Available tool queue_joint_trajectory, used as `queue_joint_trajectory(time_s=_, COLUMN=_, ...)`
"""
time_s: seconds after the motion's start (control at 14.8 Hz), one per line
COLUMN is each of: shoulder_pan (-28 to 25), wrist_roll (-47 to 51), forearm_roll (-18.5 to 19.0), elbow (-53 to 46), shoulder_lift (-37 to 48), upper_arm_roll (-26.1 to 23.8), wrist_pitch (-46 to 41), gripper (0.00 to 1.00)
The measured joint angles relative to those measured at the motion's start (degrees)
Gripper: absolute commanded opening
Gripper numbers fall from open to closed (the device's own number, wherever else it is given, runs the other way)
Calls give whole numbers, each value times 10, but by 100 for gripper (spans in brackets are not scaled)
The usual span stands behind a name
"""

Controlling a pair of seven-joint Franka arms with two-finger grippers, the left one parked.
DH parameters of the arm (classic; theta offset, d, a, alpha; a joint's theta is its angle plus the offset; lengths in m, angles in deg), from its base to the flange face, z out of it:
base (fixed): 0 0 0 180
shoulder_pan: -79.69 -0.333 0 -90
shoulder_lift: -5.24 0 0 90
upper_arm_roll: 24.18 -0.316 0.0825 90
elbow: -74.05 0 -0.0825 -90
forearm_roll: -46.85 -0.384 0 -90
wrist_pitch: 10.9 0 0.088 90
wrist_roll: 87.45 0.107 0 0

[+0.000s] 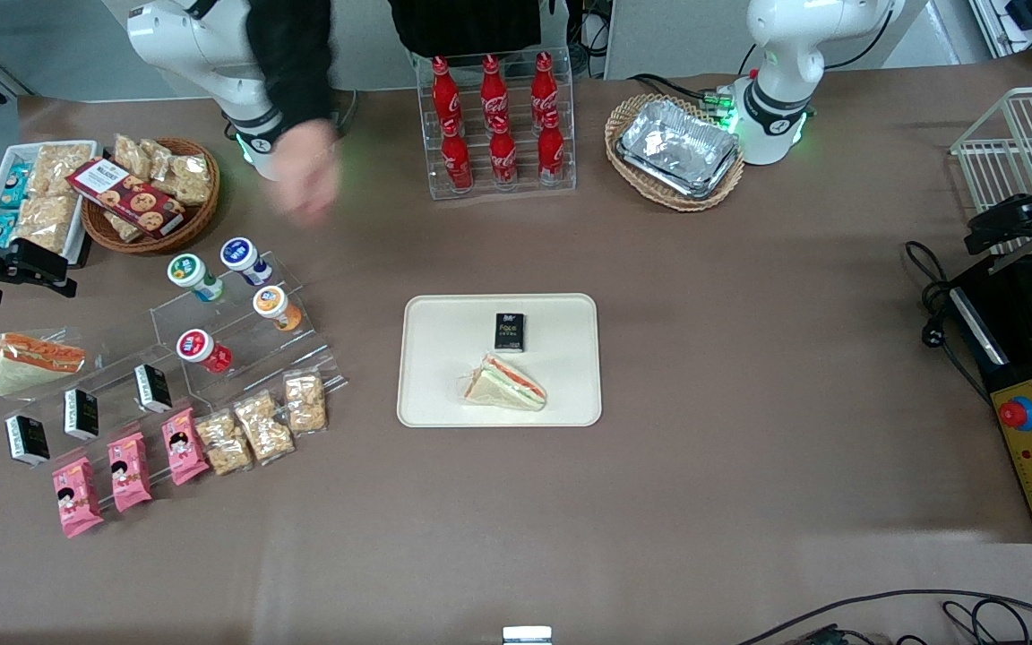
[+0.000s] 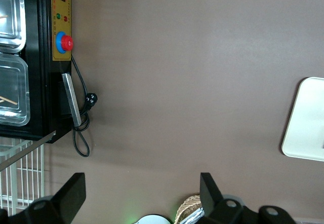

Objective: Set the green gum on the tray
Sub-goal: 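Move the right gripper toward the acrylic stand of gum bottles, then lower the open right gripper over the green-labelled gum bottle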

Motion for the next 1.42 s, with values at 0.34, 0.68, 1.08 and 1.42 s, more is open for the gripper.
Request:
queue_joint_trajectory(time_s=0.34, shoulder_pan=0, wrist_roll=0, forearm_roll=0, elbow=0, shoulder_lift=0, upper_arm_roll=0, wrist_pitch=0, gripper=100)
queue_joint_trajectory(time_s=0.68, shoulder_pan=-1, wrist_roll=0, forearm_roll=0, elbow=3, shoulder_lift=4, upper_arm_roll=0, wrist_pitch=-5, gripper=100)
queue_joint_trajectory(time_s=1.08, shoulder_pan=-5, wrist_roll=18, forearm_roll=11, elbow=173, shoulder_lift=156, upper_arm_roll=-25, wrist_pitch=36, gripper=100)
queue_joint_trajectory(time_s=1.42, shoulder_pan=-5, wrist_roll=30, forearm_roll=19, elbow=292, shoulder_lift=273, upper_arm_roll=-35, wrist_pitch=61, gripper=100)
